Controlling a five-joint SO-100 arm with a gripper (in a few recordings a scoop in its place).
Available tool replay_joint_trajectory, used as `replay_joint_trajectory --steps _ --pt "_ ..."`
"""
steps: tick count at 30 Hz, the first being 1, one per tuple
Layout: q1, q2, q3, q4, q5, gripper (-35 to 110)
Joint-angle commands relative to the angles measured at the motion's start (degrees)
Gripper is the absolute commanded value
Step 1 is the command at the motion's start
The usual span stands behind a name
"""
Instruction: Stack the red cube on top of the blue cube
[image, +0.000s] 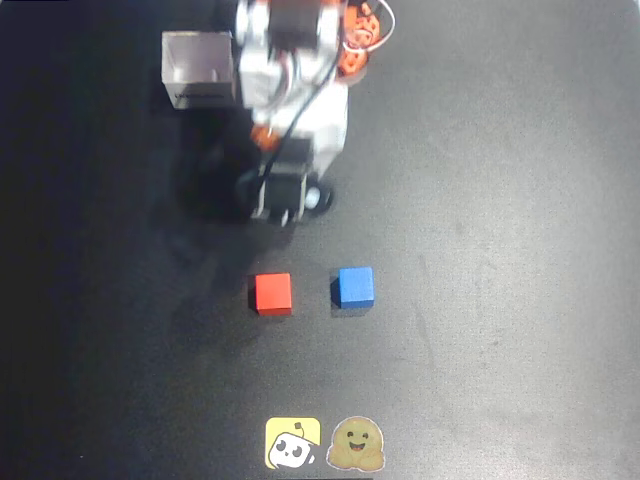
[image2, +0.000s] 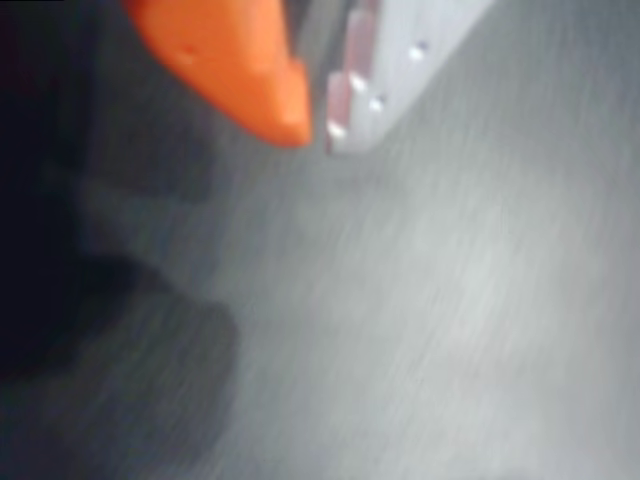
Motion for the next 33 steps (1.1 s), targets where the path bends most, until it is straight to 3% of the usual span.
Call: replay_joint_trajectory --steps 1,13,23,33 --pt "1.49 -8.0 -6.77 -2.81 0.09 0" --pt "2.37 -33.13 -28.92 -2.72 2.29 0" --pt "2.81 -41.92 -35.6 -4.92 2.81 0" --pt "0.26 -46.41 -39.02 -6.86 3.43 23"
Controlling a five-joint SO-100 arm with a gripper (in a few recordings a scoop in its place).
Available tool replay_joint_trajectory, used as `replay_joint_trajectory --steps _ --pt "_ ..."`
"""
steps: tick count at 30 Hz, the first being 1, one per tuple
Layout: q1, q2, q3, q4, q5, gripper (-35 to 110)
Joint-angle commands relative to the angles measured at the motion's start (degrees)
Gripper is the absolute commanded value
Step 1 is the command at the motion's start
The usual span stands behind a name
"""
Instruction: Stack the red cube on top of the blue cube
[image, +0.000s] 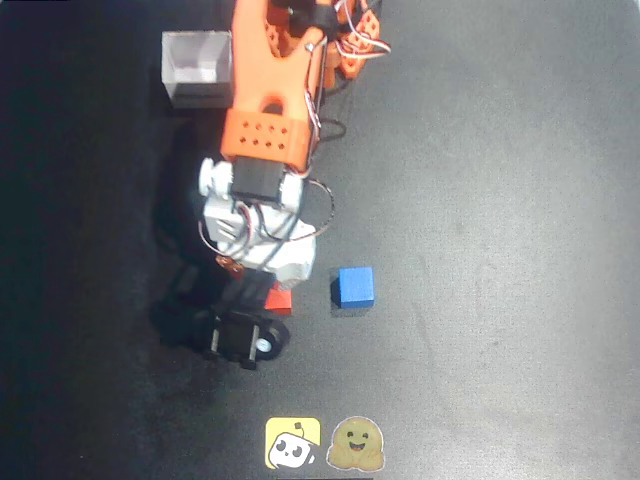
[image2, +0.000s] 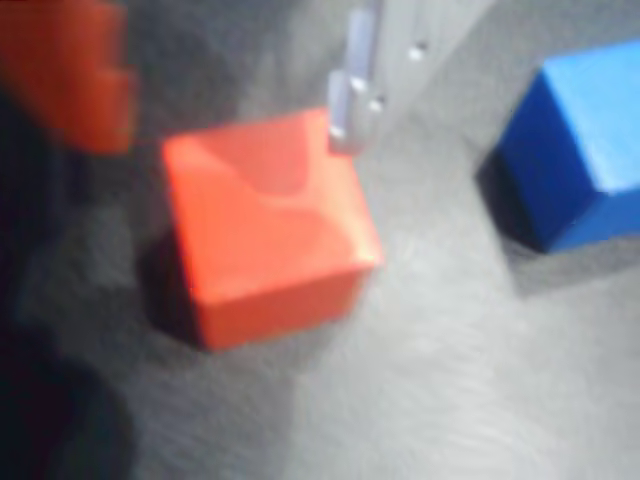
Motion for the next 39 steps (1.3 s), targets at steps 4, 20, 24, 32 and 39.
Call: replay_joint_trajectory --steps 4,20,24,32,39 --pt "-2.37 -1.14 -2.55 -2.11 1.49 26" --pt "-2.99 -4.92 6.15 -13.97 2.46 27" --pt "-2.9 -5.62 6.68 -13.97 2.99 20" --pt "-2.37 -4.83 7.21 -13.54 2.81 0" --pt "-3.87 4.66 6.68 -6.77 5.45 0"
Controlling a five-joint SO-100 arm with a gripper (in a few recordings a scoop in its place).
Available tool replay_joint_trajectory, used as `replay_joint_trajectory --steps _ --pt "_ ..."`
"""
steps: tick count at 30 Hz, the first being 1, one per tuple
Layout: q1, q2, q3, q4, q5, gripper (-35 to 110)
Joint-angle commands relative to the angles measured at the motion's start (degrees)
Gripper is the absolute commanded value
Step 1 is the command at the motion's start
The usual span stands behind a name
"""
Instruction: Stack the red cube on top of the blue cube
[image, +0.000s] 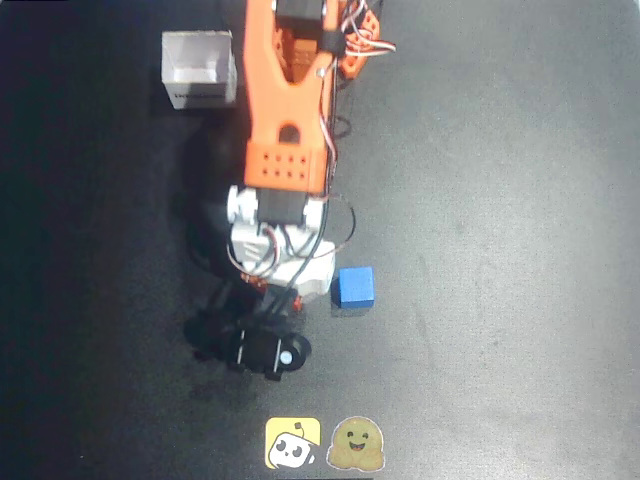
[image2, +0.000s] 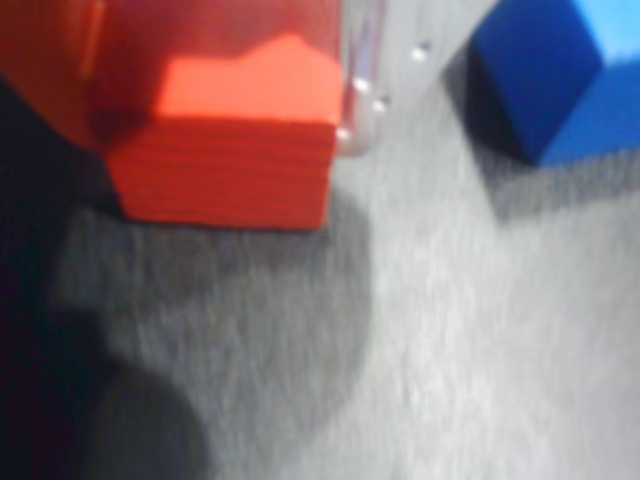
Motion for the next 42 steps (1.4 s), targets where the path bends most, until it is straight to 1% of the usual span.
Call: replay_joint_trajectory --steps 1,4,8,14,20,31,42 --pt "-1.23 9.05 -0.88 3.87 1.67 0" --pt "-2.37 13.18 -1.05 6.94 2.29 0" --pt "-5.1 15.56 -1.05 8.53 3.69 0" --pt "-10.81 14.59 -0.53 8.53 4.22 0" --pt "-13.89 13.62 -0.97 7.91 4.04 0" --pt "-14.77 9.49 -1.05 3.16 3.08 0" --pt "-15.47 6.59 -0.53 0.88 2.46 0"
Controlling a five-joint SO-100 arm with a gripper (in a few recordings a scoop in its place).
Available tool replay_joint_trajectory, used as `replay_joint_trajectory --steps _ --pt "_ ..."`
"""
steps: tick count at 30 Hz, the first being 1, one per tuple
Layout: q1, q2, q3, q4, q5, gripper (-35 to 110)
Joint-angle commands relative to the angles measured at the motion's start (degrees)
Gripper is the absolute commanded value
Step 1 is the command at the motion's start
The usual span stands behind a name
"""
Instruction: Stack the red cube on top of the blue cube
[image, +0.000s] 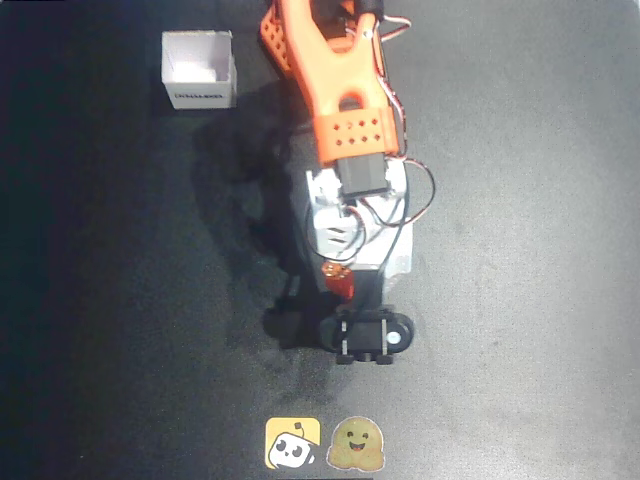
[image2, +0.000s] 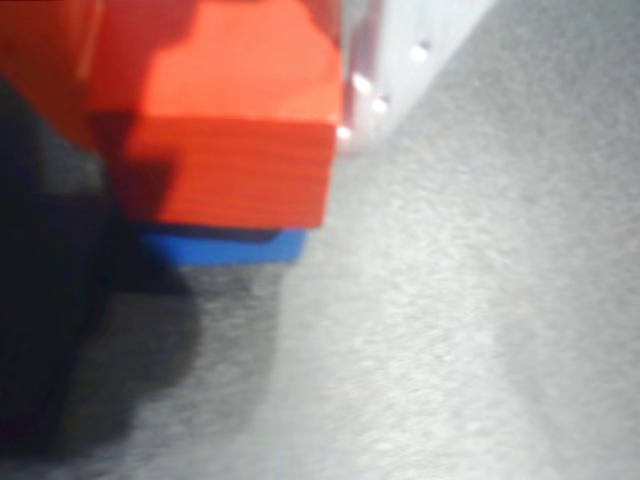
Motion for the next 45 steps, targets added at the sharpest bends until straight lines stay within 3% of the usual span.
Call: replay_joint_trajectory --steps 1,20,24,34,41,45 --pt "-0.44 0.26 -0.44 -0.7 -0.62 0" --pt "-0.26 0.7 0.97 -0.7 -0.7 1" --pt "-0.26 0.79 1.32 -0.79 -0.62 12" --pt "0.26 1.67 1.41 -2.11 -0.44 23" --pt "0.88 3.78 0.79 -2.81 -0.97 25" --pt "3.43 13.8 2.2 -2.46 -2.99 20"
